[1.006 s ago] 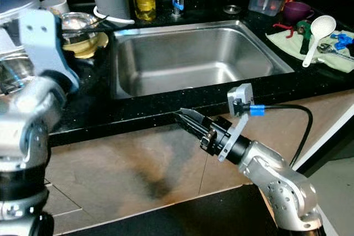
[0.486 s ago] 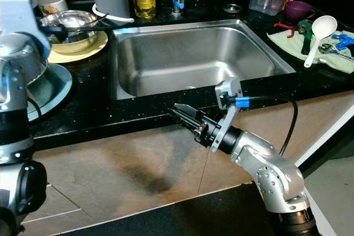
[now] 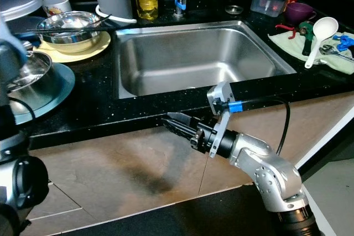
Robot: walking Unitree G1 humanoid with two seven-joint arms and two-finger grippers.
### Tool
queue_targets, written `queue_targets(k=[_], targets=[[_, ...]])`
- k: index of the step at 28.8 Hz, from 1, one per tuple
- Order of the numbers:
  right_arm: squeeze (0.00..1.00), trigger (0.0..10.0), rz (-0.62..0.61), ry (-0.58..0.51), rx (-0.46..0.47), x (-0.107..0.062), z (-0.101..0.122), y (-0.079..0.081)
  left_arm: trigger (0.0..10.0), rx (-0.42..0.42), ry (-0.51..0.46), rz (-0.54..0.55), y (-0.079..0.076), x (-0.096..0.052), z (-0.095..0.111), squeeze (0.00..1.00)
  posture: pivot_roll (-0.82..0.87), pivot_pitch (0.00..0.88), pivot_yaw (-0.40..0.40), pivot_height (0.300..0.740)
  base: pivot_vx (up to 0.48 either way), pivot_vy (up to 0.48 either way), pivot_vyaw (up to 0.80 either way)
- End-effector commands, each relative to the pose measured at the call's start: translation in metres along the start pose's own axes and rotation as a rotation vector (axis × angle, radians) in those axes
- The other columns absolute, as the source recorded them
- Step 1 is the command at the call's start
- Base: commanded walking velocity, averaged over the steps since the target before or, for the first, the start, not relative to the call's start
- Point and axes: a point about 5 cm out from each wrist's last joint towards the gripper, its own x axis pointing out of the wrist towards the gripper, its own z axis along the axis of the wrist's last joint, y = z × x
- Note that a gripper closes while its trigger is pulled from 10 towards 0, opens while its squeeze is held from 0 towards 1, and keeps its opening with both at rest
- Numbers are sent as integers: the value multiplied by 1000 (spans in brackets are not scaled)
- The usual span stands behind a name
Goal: Kitchen organization
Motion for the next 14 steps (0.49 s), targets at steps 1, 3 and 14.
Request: queue_targets(k=[1,3,14], targets=[[0,10000,21,24,-10,1,-2,0,10000,3,24,47,12,2,-2,0,-21,145,-44,740,0,0,0],[0,10000,39,32,-13,3,-3,-1,10000,9,56,56,16,5,-11,0,-16,147,-45,740,0,0,0],[0,10000,37,37,-26,5,-5,-3,10000,53,134,18,13,15,-32,0,-11,149,-36,740,0,0,0]])
